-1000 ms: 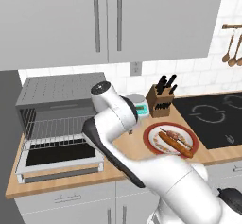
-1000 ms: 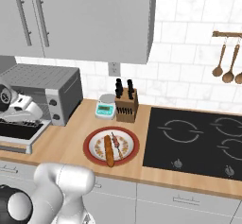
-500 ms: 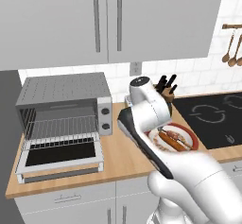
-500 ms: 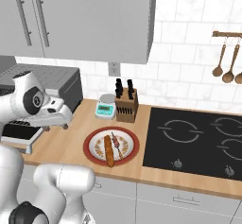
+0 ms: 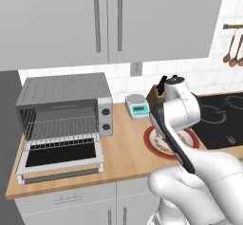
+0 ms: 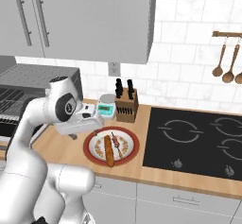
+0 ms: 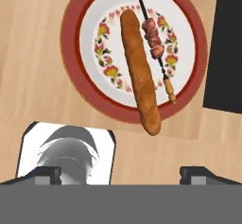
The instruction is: Pick up the kebab skewer and baguette bread, and place them inside the toaster oven. Close the toaster oven door and start by setting the timer.
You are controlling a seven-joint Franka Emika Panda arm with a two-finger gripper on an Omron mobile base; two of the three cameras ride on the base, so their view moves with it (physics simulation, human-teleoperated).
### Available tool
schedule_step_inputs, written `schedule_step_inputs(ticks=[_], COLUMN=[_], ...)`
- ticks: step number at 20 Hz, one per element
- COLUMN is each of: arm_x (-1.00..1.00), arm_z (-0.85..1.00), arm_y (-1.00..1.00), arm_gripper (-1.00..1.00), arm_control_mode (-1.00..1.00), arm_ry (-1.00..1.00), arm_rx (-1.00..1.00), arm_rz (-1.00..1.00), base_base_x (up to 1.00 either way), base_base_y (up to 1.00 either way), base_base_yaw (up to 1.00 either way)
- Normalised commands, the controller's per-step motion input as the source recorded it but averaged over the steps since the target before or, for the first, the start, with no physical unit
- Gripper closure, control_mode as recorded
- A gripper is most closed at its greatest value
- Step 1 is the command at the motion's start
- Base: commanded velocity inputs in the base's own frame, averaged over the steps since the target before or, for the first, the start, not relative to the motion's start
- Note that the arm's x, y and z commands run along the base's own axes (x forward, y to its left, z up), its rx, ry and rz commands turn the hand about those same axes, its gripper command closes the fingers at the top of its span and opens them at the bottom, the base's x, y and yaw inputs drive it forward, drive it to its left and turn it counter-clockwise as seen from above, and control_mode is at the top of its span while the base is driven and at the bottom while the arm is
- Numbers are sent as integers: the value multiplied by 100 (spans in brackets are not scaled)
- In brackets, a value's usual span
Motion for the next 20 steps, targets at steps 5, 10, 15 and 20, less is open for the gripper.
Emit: schedule_step_inputs(ticks=[5,10,15,20], arm_x=[9,36,28,32], arm_z=[-44,-54,-48,-36], arm_y=[-77,-40,6,5], arm_gripper=[-100,-100,-100,-100], arm_control_mode=[-100,-100,-100,-100], arm_ry=[19,13,1,0], arm_rx=[5,2,2,8], arm_rz=[0,0,0,0], base_base_x=[0,0,0,0], base_base_y=[0,0,0,0], base_base_yaw=[0,0,0,0])
